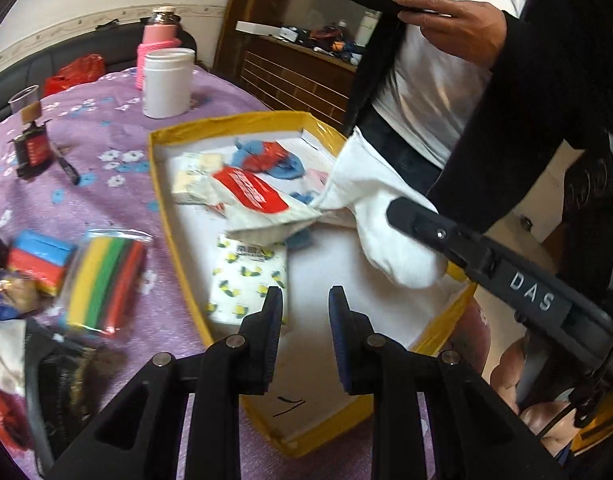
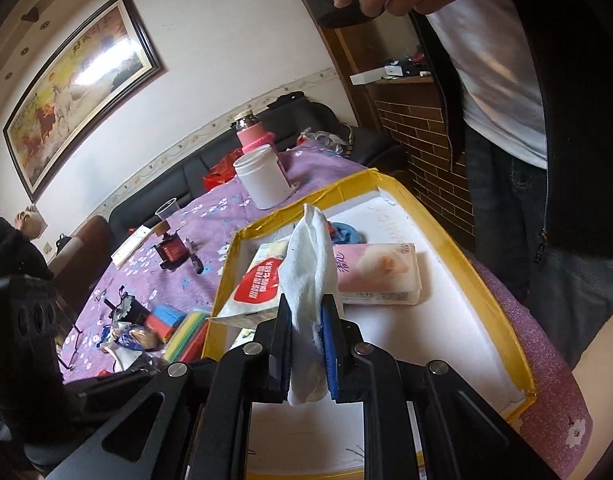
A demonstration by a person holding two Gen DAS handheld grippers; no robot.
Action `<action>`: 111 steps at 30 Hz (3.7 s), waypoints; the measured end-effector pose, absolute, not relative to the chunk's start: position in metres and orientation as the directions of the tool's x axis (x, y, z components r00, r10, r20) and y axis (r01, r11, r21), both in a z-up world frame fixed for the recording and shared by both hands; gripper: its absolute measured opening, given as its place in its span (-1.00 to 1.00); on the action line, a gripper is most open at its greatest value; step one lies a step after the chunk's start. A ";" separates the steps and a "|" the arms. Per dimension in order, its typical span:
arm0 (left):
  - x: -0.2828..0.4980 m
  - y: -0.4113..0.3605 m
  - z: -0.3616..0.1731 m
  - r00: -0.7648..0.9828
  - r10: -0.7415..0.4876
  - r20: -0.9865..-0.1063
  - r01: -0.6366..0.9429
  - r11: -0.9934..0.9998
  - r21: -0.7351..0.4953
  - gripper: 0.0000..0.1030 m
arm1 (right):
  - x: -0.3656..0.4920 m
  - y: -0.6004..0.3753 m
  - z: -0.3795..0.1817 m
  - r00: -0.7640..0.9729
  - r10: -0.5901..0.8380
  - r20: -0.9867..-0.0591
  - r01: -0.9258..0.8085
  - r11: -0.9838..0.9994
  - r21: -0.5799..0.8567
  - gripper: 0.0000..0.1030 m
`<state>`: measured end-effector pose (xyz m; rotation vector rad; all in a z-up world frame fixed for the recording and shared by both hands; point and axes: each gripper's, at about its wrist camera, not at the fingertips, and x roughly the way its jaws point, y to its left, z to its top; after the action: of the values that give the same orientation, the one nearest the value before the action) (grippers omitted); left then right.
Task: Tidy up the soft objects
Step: 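Open the right tool to drop the white cloth into the tray, then grasp the red plastic bag with the left tool while the right tool grasps the black bag, then lift the red plastic bag and black bag off the table with both tools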
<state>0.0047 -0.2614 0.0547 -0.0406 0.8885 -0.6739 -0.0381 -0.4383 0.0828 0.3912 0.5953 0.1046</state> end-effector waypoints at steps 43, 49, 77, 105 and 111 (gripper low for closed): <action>-0.015 -0.184 0.074 0.482 -0.527 -0.700 0.421 0.840 -0.343 -0.08 | -0.071 -0.400 0.110 0.839 0.212 -0.502 -0.052 0.948 0.313 -0.07; -0.027 -0.106 0.081 0.563 -0.447 -0.695 0.292 0.895 -0.338 -0.02 | -0.072 -0.340 0.103 0.768 0.356 -0.532 -0.213 0.926 0.312 -0.07; 0.005 -0.026 0.025 0.604 -0.122 -0.788 -0.001 0.988 -0.153 -0.15 | -0.039 -0.205 0.048 0.533 0.444 -0.721 -0.339 0.892 0.299 0.34; -0.012 -0.024 0.044 0.706 -0.006 -0.708 -0.066 0.995 -0.074 -0.15 | -0.039 -0.204 0.044 0.625 0.438 -0.646 -0.332 0.898 0.288 -0.47; -0.009 -0.025 0.042 0.700 -0.001 -0.714 -0.068 0.995 -0.068 -0.15 | -0.044 -0.205 0.049 0.638 0.445 -0.628 -0.345 0.895 0.284 -0.47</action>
<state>-0.0094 -0.0247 0.0424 -0.0916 0.7944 0.0378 -0.0443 -0.2052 0.0492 0.1425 0.7544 0.4527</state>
